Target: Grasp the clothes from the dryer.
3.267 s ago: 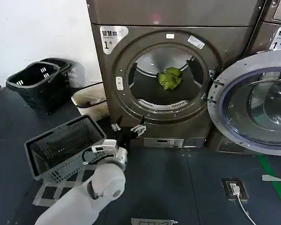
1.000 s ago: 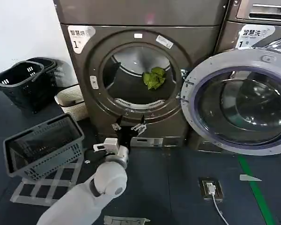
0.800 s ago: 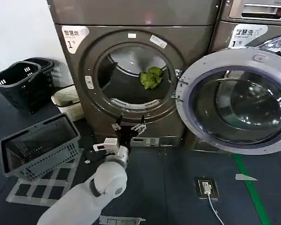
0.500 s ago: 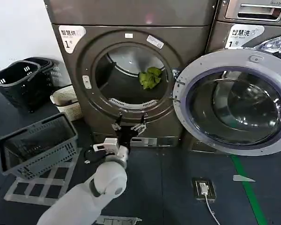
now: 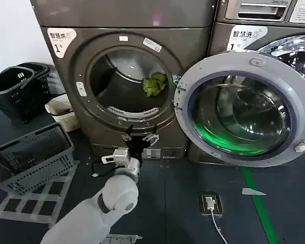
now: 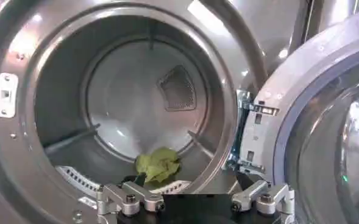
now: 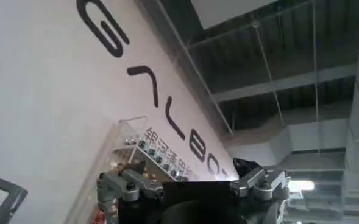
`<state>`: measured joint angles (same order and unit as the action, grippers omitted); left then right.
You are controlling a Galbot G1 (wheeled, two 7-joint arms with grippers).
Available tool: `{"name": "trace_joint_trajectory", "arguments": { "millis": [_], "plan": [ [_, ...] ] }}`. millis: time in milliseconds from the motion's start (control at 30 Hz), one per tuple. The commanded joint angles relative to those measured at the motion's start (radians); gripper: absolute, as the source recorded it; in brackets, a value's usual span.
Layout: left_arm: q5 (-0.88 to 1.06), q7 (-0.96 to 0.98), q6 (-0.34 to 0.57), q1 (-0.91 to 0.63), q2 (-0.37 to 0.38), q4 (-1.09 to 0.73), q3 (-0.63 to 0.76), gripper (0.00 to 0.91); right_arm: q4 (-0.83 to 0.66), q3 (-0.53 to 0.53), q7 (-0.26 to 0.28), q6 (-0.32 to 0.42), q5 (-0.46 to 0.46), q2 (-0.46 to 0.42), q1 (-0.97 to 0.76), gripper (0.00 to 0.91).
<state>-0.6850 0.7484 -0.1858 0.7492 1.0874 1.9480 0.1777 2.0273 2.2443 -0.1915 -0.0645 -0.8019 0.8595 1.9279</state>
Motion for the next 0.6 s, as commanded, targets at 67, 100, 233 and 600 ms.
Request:
{"name": "trace_joint_trajectory", "arguments": {
  "millis": [67, 100, 233, 600],
  "plan": [
    [0.017, 0.003, 0.004, -0.007, 0.002, -0.015, -0.001, 0.907, 0.0, 0.002, 0.001, 0.001, 0.001, 0.0, 0.001, 0.907],
    [0.019, 0.003, 0.004, -0.007, 0.003, -0.015, -0.001, 0.907, -0.001, 0.003, 0.001, 0.001, 0.0, 0.0, 0.001, 0.907],
    [0.028, 0.003, 0.006, -0.008, 0.002, -0.022, -0.001, 0.907, 0.0, 0.003, 0.002, 0.0, 0.0, 0.001, 0.001, 0.907],
    [0.025, 0.009, 0.003, -0.013, 0.004, -0.026, -0.012, 0.907, 0.0, 0.003, 0.006, 0.0, 0.0, -0.001, 0.001, 0.907]
  ]
}}
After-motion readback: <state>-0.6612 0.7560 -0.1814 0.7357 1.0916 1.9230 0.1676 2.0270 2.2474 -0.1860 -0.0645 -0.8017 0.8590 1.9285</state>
